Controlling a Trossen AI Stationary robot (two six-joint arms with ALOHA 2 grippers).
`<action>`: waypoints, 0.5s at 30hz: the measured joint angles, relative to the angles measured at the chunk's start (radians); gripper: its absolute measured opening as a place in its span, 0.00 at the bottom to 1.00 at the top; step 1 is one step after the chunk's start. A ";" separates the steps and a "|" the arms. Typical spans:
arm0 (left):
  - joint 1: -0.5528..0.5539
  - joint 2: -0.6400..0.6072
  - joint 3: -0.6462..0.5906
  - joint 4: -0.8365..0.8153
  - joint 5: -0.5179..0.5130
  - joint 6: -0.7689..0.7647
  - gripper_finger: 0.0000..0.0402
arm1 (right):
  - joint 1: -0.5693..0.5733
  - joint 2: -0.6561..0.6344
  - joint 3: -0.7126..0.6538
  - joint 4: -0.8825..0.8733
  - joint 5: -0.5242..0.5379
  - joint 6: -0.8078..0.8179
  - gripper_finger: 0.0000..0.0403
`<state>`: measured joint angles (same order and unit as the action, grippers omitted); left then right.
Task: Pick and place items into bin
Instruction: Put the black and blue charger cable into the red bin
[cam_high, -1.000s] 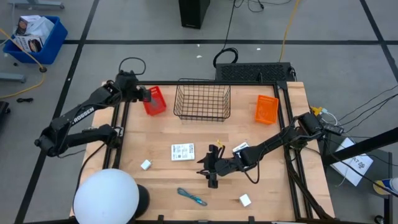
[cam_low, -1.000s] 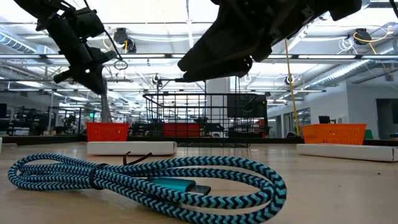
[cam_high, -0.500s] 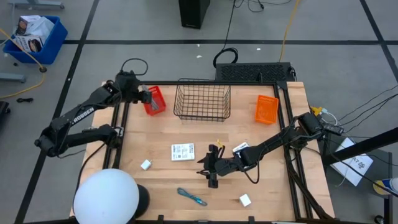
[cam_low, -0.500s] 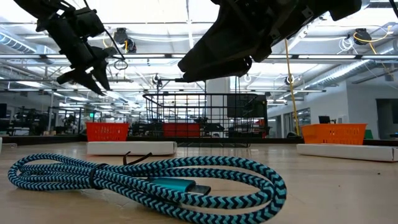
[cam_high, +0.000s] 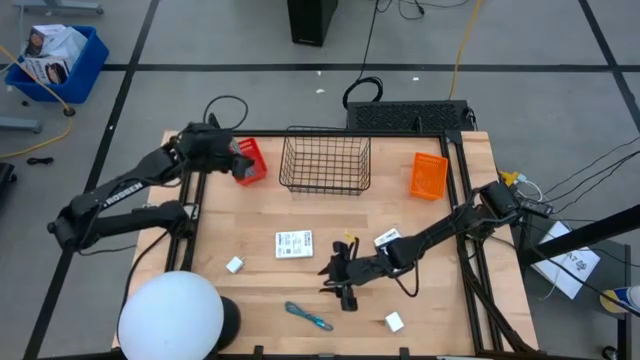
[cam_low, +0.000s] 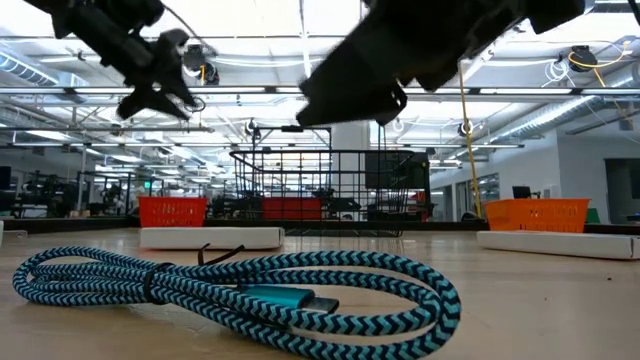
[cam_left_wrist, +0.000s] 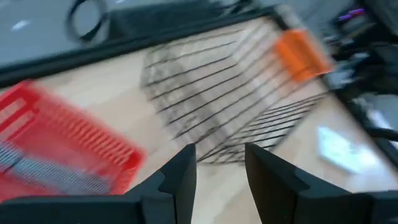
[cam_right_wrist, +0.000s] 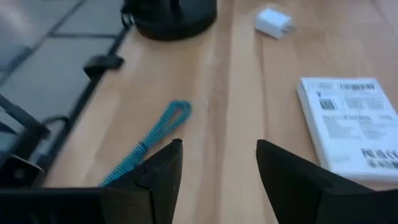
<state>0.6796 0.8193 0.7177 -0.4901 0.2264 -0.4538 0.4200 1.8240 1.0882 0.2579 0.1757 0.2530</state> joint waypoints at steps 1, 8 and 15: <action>-0.023 -0.003 0.000 0.021 0.013 0.003 0.35 | 0.005 0.000 0.000 0.011 0.000 0.017 0.49; -0.224 0.007 0.000 0.126 0.032 0.008 0.35 | 0.022 0.000 0.000 0.023 0.001 0.049 0.49; -0.417 0.023 0.000 0.262 0.011 0.035 0.35 | 0.020 0.000 0.000 0.022 0.002 0.087 0.49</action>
<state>0.2629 0.8425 0.7177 -0.2278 0.2370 -0.4187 0.4404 1.8240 1.0882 0.2801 0.1775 0.3402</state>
